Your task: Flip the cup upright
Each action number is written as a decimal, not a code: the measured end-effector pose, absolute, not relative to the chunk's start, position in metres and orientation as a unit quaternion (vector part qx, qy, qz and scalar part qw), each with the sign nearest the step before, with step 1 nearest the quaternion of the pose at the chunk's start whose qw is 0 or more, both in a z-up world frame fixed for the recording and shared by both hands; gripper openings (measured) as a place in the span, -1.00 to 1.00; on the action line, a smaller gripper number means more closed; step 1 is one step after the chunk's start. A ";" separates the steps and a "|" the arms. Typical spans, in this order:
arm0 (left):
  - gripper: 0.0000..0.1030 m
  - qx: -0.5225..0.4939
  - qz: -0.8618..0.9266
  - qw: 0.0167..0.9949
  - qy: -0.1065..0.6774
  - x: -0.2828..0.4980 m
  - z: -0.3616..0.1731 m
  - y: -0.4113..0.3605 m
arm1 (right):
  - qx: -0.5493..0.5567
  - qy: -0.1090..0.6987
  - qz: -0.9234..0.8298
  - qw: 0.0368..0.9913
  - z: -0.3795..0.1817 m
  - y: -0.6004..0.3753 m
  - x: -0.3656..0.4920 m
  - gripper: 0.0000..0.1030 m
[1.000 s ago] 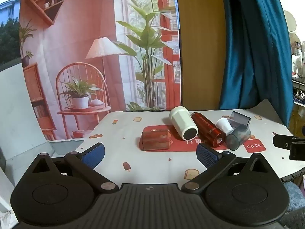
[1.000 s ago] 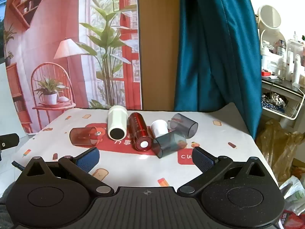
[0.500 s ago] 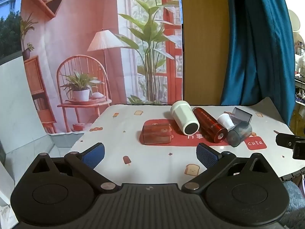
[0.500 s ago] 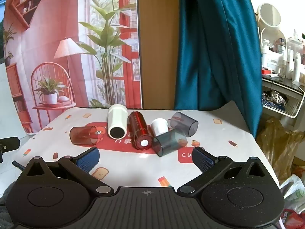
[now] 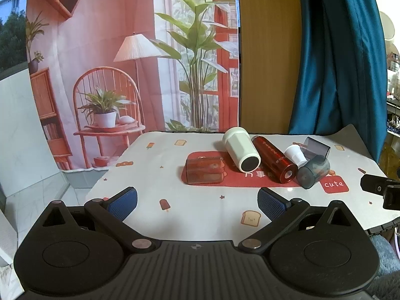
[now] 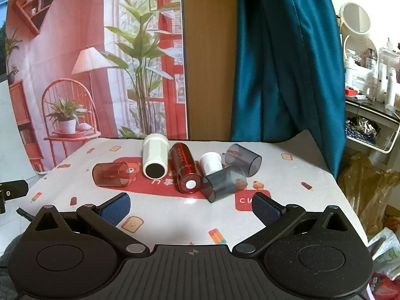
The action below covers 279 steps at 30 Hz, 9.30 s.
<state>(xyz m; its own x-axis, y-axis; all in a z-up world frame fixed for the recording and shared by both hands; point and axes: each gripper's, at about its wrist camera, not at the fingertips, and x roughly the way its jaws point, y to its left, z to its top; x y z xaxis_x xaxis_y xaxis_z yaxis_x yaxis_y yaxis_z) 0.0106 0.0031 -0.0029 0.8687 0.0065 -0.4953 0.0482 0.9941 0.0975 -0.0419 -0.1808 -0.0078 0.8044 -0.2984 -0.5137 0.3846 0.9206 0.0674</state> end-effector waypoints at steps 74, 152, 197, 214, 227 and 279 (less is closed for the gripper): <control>1.00 0.041 -0.021 0.963 0.264 0.016 -0.006 0.010 | 0.093 0.250 -0.172 0.948 -0.013 -0.185 -0.042 0.99; 0.59 0.062 -0.178 0.925 0.330 0.263 -0.117 0.007 | 0.154 0.350 -0.133 0.914 -0.101 -0.239 0.082 0.99; 0.35 -0.008 -0.094 0.899 0.427 0.192 -0.135 -0.033 | 0.184 0.346 -0.170 0.904 -0.108 -0.259 0.061 1.00; 0.37 -0.060 -0.143 0.885 0.438 0.186 -0.129 -0.034 | 0.182 0.349 -0.173 0.903 -0.106 -0.259 0.057 0.99; 0.68 -0.071 -0.073 0.942 0.319 0.171 -0.052 0.043 | 0.186 0.407 -0.129 0.885 -0.109 -0.249 0.089 1.00; 0.88 -0.061 -0.026 0.930 0.362 0.115 -0.101 0.093 | 0.084 0.384 -0.035 0.919 -0.132 -0.214 0.169 0.27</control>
